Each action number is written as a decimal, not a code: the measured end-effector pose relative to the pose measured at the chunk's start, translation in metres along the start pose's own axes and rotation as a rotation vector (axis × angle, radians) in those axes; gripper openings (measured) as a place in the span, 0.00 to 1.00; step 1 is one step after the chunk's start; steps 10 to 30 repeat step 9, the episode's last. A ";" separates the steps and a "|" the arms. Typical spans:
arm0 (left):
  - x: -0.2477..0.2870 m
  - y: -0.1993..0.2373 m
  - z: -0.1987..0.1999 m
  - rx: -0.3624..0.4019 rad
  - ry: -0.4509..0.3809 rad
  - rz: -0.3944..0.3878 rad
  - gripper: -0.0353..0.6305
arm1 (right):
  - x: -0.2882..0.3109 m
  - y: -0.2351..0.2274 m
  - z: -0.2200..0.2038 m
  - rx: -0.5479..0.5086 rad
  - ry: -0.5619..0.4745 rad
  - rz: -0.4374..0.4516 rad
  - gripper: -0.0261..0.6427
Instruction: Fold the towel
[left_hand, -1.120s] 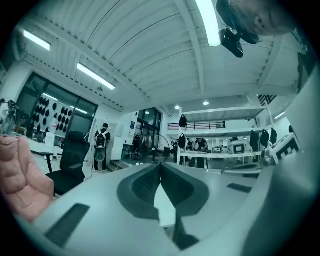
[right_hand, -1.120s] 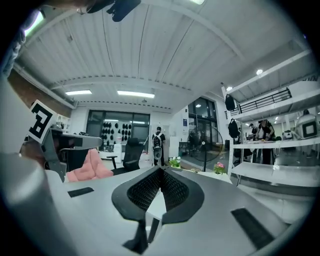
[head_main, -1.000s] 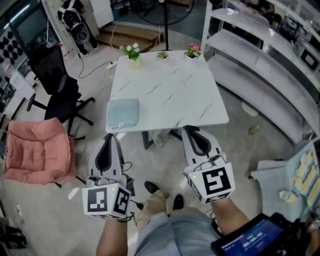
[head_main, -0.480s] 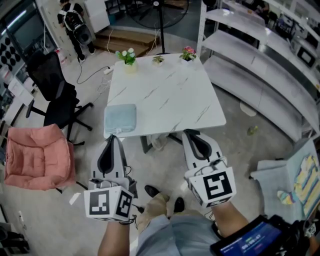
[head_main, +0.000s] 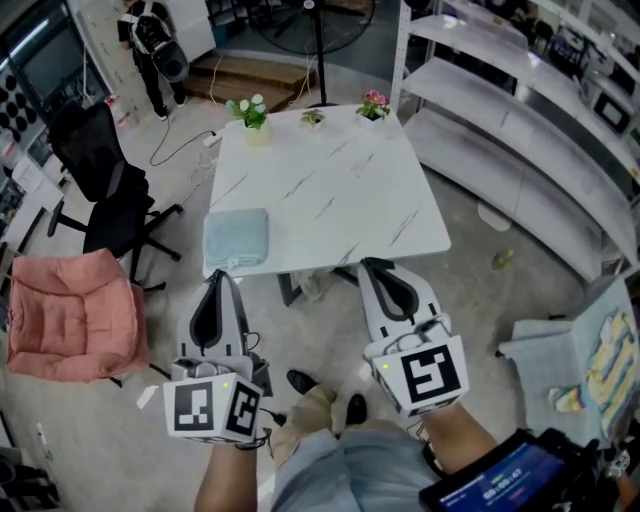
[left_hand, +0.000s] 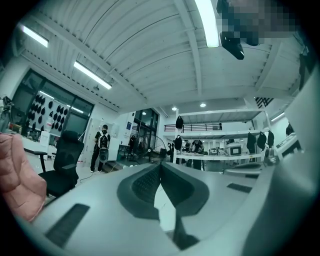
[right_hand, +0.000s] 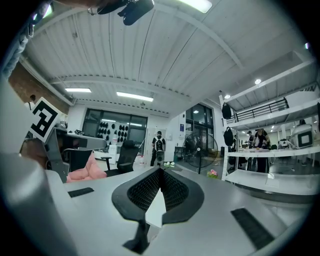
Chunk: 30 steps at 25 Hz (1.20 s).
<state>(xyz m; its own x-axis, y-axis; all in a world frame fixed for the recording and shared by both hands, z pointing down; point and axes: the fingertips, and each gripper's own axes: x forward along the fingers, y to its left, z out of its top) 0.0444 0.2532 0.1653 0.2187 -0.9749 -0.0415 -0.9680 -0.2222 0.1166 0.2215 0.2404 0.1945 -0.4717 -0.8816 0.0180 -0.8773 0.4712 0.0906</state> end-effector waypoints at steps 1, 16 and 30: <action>0.001 0.000 -0.001 0.001 0.002 -0.001 0.06 | 0.000 0.000 -0.001 -0.002 0.001 0.001 0.06; 0.007 -0.004 -0.002 0.004 0.004 -0.005 0.06 | 0.004 -0.003 -0.002 -0.008 0.001 0.004 0.06; 0.007 -0.004 -0.002 0.004 0.004 -0.005 0.06 | 0.004 -0.003 -0.002 -0.008 0.001 0.004 0.06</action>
